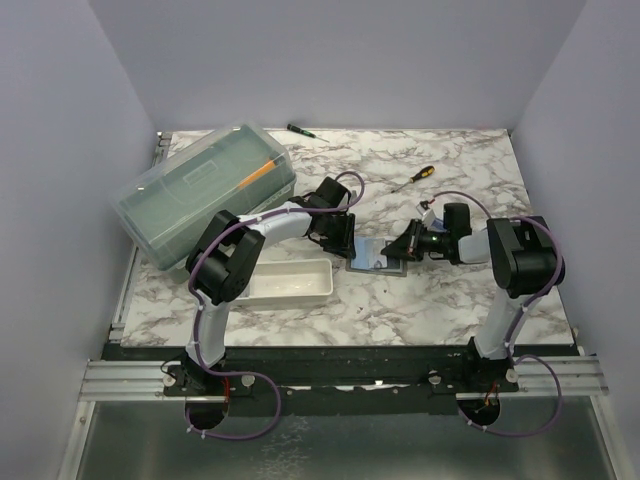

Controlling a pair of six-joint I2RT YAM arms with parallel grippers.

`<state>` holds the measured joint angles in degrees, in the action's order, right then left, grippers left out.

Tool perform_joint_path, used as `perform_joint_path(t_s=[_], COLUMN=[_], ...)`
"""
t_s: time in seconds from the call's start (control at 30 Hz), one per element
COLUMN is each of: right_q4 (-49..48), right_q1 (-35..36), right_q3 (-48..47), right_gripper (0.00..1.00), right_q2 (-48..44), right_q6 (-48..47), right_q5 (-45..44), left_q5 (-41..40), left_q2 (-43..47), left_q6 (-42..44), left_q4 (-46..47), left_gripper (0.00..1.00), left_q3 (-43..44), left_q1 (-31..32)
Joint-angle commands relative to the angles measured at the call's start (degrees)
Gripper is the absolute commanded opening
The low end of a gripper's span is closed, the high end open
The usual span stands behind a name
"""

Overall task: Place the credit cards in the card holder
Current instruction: Insert the credit card into the card holder.

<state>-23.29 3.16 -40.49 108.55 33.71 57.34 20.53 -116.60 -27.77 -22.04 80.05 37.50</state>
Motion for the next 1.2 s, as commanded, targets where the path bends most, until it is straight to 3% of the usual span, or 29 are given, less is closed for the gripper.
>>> perform_joint_path(t_s=[0.0, 0.1, 0.23, 0.33, 0.57, 0.9, 1.03, 1.17], right_q4=[-7.7, -8.7, 11.1, 18.3, 17.3, 16.3, 9.4, 15.1], right_q1=[2.1, 3.2, 3.5, 3.5, 4.9, 13.0, 14.5, 14.5], right_q3=[3.2, 4.9, 1.1, -0.2, 0.1, -4.5, -3.5, -4.3], right_gripper=[0.01, 0.09, 0.33, 0.42, 0.43, 0.44, 0.45, 0.47], right_q2=[-0.3, -2.5, -8.3, -12.0, -12.1, -7.6, -7.7, -11.4], right_q6=[5.0, 7.6, -2.3, -5.8, -4.7, 0.4, 5.3, 3.3], right_q5=[-4.9, -8.5, -21.5, -24.5, -22.8, -26.7, -21.1, -25.2], left_q5=[0.5, 0.6, 0.4, 0.1, 0.6, 1.3, 1.3, 0.5], left_q2=[-1.3, -1.2, -0.6, -0.1, 0.1, -0.5, -0.5, 0.3], left_q6=[0.6, 0.6, 0.8, 1.2, 1.0, 0.9, 0.9, 1.4], left_q4=[-0.7, -0.7, -0.7, -0.7, -0.8, -0.7, -0.8, -0.7], left_gripper=[0.33, 0.32, 0.32, 0.32, 0.32, 0.29, 0.29, 0.29], left_q3=[1.3, 1.3, 1.2, 1.1, 1.0, 1.2, 1.2, 1.0], left_q1=[0.1, 0.1, 0.1, 0.2, 0.2, 0.3, 0.4, 0.4])
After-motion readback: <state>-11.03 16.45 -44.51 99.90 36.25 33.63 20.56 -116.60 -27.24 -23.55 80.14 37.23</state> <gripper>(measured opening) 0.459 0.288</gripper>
